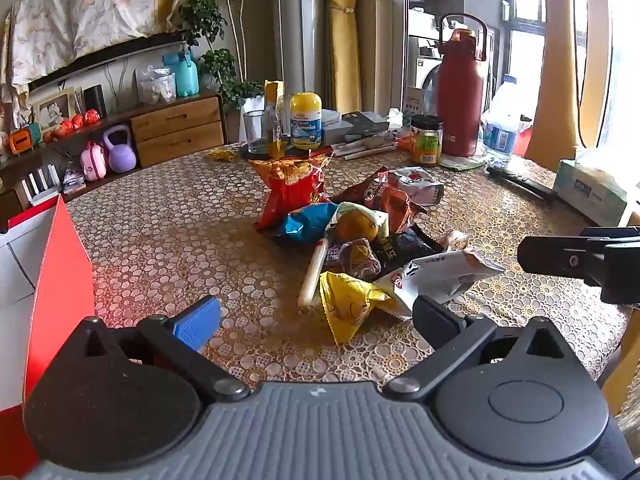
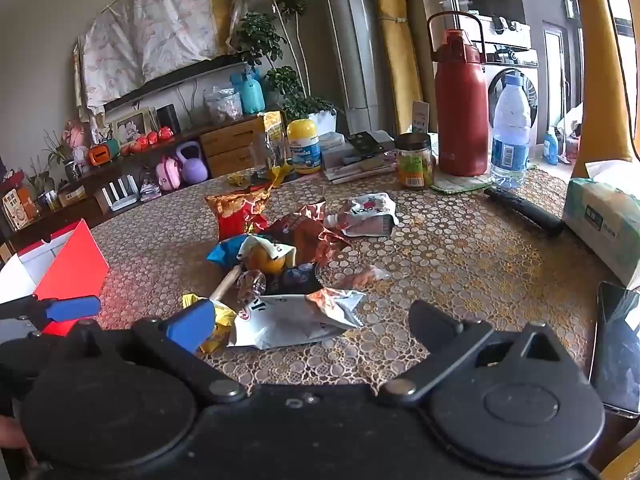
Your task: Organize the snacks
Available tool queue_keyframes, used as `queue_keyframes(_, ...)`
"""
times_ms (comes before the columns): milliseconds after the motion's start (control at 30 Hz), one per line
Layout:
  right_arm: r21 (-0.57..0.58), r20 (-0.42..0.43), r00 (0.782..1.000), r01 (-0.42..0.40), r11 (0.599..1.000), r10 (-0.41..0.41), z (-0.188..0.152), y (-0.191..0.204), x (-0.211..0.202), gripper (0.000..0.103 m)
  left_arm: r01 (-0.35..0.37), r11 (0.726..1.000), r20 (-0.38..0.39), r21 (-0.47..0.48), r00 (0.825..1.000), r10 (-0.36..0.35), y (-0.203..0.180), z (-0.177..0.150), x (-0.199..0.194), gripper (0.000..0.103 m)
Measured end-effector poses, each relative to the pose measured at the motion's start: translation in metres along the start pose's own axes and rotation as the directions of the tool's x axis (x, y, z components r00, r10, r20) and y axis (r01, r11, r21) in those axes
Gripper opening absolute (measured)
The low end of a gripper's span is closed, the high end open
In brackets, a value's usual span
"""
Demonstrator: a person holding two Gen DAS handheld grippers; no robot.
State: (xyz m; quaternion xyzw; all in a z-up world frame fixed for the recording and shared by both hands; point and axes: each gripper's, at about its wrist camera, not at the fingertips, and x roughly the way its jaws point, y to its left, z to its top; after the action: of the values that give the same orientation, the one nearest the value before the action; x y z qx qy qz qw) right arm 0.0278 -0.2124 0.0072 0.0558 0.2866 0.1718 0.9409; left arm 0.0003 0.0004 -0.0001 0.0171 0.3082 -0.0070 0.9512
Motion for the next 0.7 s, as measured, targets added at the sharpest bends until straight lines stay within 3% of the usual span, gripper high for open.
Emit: queue_keyframes(700,0.004,-0.011,1.0,0.006,1.0,-0.006,-0.0015,-0.0049,-0.0013,0.103,-0.004,1.0,-0.005,0.005,1.0,0.004,0.0007,-0.0033,0.0015,0.103)
